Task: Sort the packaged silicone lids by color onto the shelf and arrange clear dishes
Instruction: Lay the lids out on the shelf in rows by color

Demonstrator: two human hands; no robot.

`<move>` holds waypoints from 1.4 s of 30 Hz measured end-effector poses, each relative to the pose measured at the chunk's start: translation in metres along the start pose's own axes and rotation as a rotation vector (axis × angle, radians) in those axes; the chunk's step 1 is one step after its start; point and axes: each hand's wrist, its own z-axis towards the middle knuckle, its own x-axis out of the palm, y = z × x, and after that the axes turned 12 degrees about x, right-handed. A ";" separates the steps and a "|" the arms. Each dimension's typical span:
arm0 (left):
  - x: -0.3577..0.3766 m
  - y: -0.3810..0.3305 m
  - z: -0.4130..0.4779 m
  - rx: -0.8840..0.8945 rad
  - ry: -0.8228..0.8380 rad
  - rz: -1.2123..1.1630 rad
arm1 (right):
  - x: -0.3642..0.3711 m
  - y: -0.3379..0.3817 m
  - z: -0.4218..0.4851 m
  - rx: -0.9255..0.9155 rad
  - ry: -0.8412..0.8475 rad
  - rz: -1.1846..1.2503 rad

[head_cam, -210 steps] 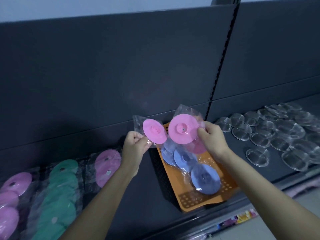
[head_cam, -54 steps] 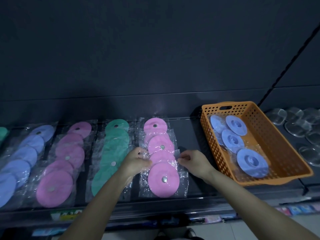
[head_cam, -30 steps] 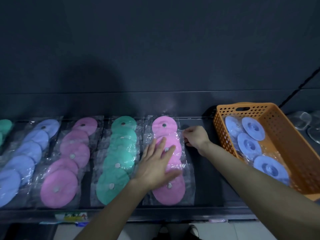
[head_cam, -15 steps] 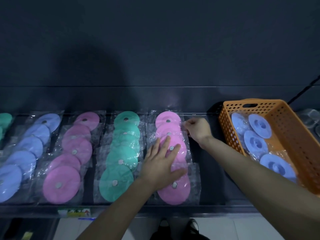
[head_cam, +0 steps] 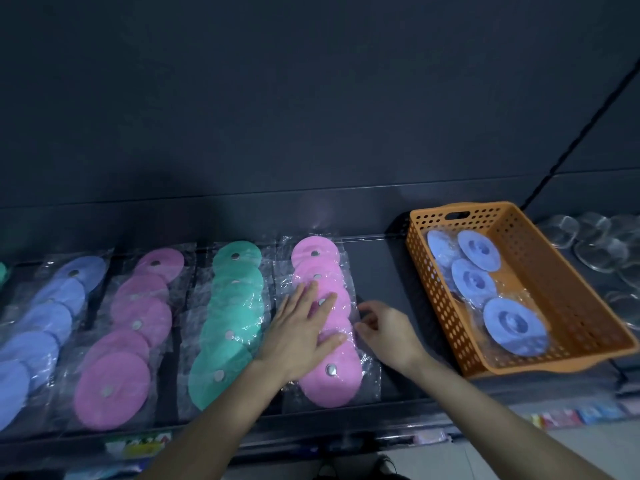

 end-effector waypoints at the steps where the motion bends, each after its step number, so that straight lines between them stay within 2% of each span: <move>1: -0.003 0.001 -0.003 0.010 -0.026 0.010 | -0.001 0.000 0.000 -0.003 -0.018 0.003; 5: -0.012 0.016 -0.017 -0.074 -0.085 0.036 | -0.005 -0.002 -0.003 -0.131 -0.072 -0.035; 10: -0.012 0.046 -0.036 -0.281 -0.067 0.079 | 0.007 -0.005 -0.005 -0.270 0.139 -0.203; 13: -0.006 0.054 -0.047 -0.271 -0.041 0.106 | 0.011 0.002 -0.011 -0.268 0.158 -0.329; 18: -0.013 0.044 -0.044 -0.250 -0.067 0.055 | 0.006 0.008 -0.016 -0.231 0.170 -0.303; 21: -0.023 0.030 -0.033 -0.167 -0.148 0.012 | -0.008 0.013 -0.018 -0.238 0.098 -0.201; 29: -0.045 -0.042 0.028 0.067 -0.278 -0.192 | -0.078 -0.006 -0.019 -0.282 -0.246 -0.135; 35: -0.045 -0.107 0.088 0.053 -0.244 -0.380 | -0.143 -0.061 -0.011 -0.201 -0.365 -0.160; 37: -0.043 -0.129 0.106 0.015 -0.207 -0.494 | -0.165 -0.084 -0.006 -0.168 -0.331 -0.244; 39: -0.035 -0.148 0.124 -0.001 -0.205 -0.557 | -0.184 -0.105 -0.001 -0.158 -0.218 -0.357; 42: -0.017 -0.167 0.146 -0.049 -0.285 -0.580 | -0.206 -0.128 0.005 -0.142 -0.009 -0.477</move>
